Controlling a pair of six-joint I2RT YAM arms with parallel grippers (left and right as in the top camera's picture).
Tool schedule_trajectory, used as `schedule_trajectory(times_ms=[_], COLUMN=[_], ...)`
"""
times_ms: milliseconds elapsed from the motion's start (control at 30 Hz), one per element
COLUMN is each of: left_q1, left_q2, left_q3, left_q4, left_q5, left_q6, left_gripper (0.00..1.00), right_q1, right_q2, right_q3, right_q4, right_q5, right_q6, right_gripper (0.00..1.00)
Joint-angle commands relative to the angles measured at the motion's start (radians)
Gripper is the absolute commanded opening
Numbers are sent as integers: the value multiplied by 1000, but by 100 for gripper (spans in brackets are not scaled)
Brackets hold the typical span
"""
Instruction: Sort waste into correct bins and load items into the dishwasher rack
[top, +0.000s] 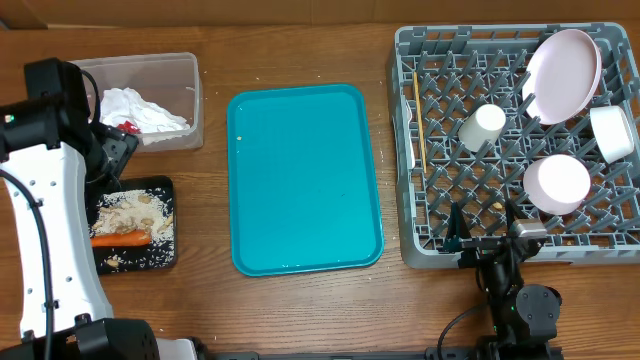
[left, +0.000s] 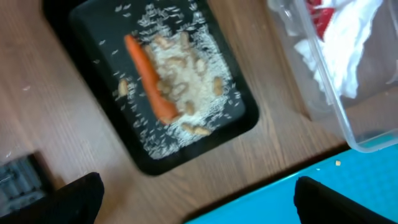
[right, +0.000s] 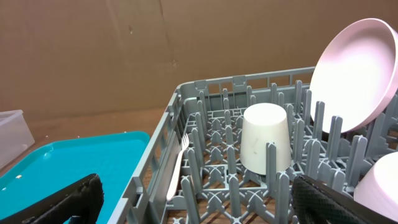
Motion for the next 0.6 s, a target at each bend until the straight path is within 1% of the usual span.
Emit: schedule_trajectory(times_ms=[0,133,167,233,333,467,533,567], left_q1=[-50,-139,-165,-202,-245,-288,-296,-296], left_q2=[-23,-102,-131,-183,-272,-411,-500,-565], left_q3=[-111,-311,-375,-477,-620,-813,-930,-1006], left_q4=[130,436,531,666,814,966,1063,1122], left_q5=[7,38,59,95,121,131,155,185], left_q6=[135,300,363,455,534,588,650,702], left_gripper=[100,100,100,100,100,100,100,100], right_q1=[3,3,3,3,3,3,3,3], right_q2=[-11,-11,-11,-11,-11,-11,-11,-11], right_q3=[-10,-10,-10,-10,-10,-10,-10,-10], right_q4=[5,5,5,6,5,6,6,5], right_q5=[3,3,3,3,3,3,3,3], right_q6=[-3,-3,-3,-3,-3,-3,-3,-3], right_gripper=[100,100,100,100,100,100,100,100])
